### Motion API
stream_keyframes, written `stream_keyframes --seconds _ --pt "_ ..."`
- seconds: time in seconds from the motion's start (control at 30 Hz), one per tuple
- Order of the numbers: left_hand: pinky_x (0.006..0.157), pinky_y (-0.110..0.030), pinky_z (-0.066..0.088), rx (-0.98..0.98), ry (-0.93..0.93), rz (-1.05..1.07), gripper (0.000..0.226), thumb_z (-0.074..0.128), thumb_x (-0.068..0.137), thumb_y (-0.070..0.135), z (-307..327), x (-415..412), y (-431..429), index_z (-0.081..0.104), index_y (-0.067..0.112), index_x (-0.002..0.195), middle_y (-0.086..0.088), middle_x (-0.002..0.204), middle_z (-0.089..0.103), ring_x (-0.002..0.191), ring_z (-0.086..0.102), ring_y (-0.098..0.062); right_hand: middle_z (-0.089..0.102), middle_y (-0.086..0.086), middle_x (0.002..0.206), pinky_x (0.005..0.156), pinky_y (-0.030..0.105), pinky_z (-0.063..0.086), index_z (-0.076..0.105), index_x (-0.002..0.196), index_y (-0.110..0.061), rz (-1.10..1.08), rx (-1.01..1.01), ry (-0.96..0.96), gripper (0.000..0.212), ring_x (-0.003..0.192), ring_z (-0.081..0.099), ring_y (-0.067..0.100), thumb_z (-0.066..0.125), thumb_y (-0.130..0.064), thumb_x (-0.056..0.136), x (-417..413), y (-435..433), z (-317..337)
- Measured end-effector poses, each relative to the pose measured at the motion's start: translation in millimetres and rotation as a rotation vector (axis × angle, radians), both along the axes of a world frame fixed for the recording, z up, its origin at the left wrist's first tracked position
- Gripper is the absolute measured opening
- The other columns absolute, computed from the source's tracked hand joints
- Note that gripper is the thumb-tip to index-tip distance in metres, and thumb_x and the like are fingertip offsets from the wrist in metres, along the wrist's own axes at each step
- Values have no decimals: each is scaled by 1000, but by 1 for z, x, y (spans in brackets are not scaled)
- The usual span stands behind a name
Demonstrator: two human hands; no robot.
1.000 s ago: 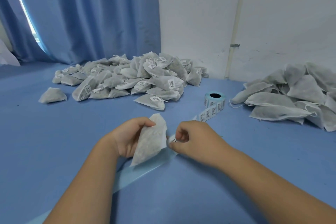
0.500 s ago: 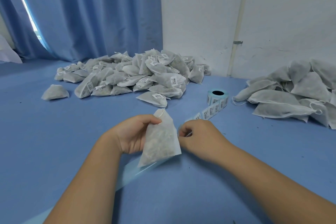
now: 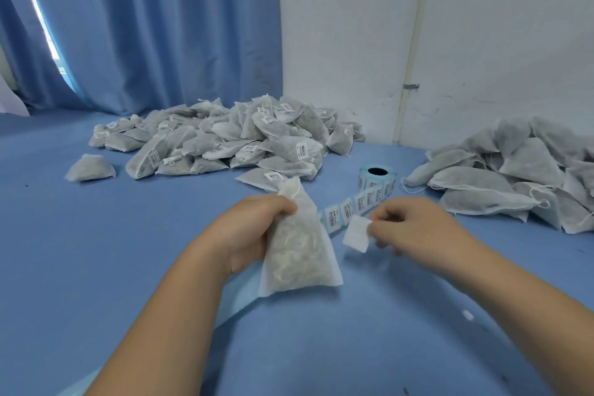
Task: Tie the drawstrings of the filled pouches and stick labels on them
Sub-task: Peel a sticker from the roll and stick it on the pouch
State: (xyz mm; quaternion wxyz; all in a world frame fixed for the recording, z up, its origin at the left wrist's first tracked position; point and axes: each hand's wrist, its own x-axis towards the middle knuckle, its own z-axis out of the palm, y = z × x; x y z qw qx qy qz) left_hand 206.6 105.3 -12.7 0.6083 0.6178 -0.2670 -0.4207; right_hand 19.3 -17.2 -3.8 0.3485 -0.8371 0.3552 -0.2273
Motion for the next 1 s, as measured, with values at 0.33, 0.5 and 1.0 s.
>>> stream_keyframes --seconds 0.33,0.5,1.0 --pt "100 -56 46 -114 -270 -205 31 63 75 38 1 -108 -18 72 26 101 -12 107 72 110 65 -35 68 20 90 67 30 57 72 83 -5 463 649 -719 17 88 68 32 64 -16 74 -73 31 35" --pt "88 -47 47 -66 -259 -268 56 64 59 37 -7 -137 -44 66 5 105 -18 96 68 93 65 -32 67 21 89 79 34 57 72 82 -5 273 668 -855 21 93 65 31 58 -17 71 -94 15 17" --pt "68 -38 40 -80 -174 -88 32 59 62 25 -30 -164 -72 58 0 82 -7 72 54 69 50 -20 56 -12 86 67 7 39 55 101 -32 -349 -457 -558 28 78 53 5 65 -15 81 -113 -13 -28"
